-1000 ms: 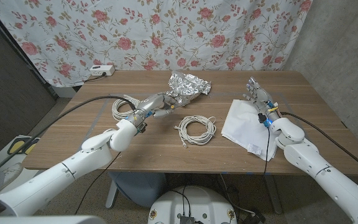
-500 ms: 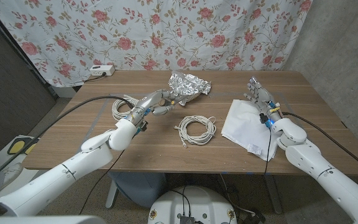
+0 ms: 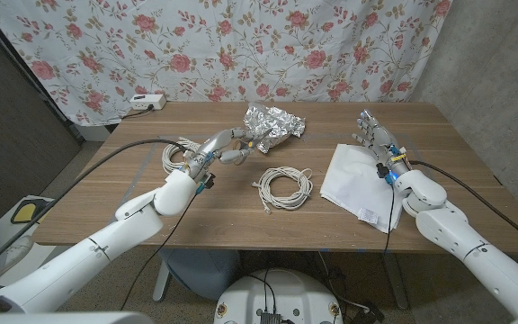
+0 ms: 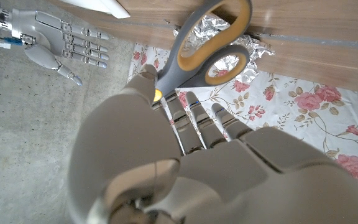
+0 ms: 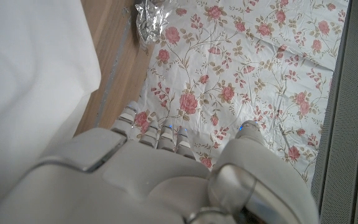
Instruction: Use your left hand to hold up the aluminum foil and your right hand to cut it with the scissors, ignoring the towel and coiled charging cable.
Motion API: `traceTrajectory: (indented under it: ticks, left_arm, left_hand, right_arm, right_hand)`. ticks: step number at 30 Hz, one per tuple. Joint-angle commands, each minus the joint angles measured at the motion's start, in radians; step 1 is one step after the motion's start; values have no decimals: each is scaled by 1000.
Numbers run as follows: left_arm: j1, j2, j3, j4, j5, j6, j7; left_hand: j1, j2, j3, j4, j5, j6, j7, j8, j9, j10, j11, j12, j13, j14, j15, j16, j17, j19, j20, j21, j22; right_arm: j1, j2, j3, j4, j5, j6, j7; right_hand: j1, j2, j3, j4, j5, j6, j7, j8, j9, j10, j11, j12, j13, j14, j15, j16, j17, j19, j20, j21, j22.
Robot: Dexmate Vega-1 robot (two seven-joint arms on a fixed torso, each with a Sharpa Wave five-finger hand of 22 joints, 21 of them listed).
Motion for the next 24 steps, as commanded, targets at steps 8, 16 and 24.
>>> traceTrajectory:
  ticks: [8, 16, 24]
  left_arm:
    - [-4, -50, -19, 29, -155, -108, -59]
    - [-8, -80, -22, 63, -208, -151, -73]
    - [-16, -104, -16, 90, -242, -180, -91]
  left_hand:
    - [5, 7, -9, 1, 9, 3, 7, 5, 2, 69, -59, 44, 3, 45, -44, -2, 4, 4, 0, 0, 2]
    - [9, 6, -11, 0, 10, 4, 8, 5, 2, 69, -58, 44, 4, 49, -46, -2, 6, 6, -2, 1, 2]
    - [11, 6, -13, 0, 10, 6, 7, 7, 3, 70, -57, 44, 5, 52, -45, -2, 8, 7, -2, 1, 2]
  right_arm:
    - [-29, -25, 18, -47, 3, -6, -1]
    - [-35, -27, 21, -45, 5, -7, -2]
    - [-41, -36, 27, -55, 3, -6, 0]
  right_hand:
    - [4, 7, 7, -4, 4, 6, 8, 5, 4, 0, 2, 6, 0, -6, -1, 4, 3, 1, 0, 7, 4]
    - [5, 7, 8, -5, 4, 6, 8, 4, 4, -1, 4, 6, 0, -6, -2, 4, 3, 2, 0, 7, 4]
    - [5, 7, 10, -5, 4, 6, 7, 5, 4, 0, 4, 6, 0, -5, 0, 5, 3, 2, -1, 7, 4]
